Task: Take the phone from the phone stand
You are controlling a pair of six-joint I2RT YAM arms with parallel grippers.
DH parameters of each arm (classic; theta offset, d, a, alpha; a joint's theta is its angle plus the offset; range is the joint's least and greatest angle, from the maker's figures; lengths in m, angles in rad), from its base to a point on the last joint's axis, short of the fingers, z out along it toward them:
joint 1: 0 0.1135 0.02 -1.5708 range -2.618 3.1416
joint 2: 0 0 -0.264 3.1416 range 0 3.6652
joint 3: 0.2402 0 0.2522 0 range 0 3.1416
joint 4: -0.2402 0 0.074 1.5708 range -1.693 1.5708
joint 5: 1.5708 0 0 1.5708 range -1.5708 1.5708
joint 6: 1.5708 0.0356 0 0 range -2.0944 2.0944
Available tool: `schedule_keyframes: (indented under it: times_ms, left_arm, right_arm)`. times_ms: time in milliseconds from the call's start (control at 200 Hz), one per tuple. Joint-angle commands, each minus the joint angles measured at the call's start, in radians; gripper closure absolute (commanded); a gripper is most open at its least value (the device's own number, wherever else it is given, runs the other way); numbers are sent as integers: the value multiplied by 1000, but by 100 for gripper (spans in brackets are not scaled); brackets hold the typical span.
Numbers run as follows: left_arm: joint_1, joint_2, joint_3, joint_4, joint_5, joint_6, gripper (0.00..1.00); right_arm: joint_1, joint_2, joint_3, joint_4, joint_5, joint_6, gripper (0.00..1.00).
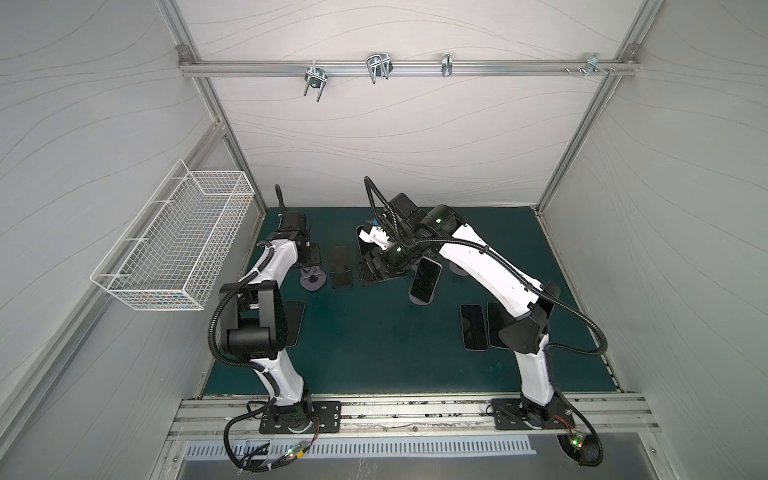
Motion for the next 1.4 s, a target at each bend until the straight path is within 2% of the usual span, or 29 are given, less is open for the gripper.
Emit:
schedule_keyframes:
  times_ms: [0, 280, 450, 655, 1010, 1395]
  left_arm:
    - [4, 15, 43, -3, 15, 33, 45]
    - [5, 61, 85, -27, 35, 40, 45]
    - [5, 60, 68, -7, 37, 35, 40]
    - [5, 55, 64, 0, 39, 25, 27]
    - [5, 31, 108, -27, 3, 14, 11]
    - [4, -80, 101, -48, -45, 7, 4]
  right_arm:
    - [-12, -4, 25, -44, 9, -17, 32]
    - [-15, -8, 25, -48, 12, -20, 32]
    - [-15, -9, 23, -52, 12, -22, 32]
    - [-15, -13, 24, -55, 19, -23, 30]
    - [-7, -35, 28, -63, 43, -18, 28]
    - [10, -77, 14, -56, 84, -3, 26]
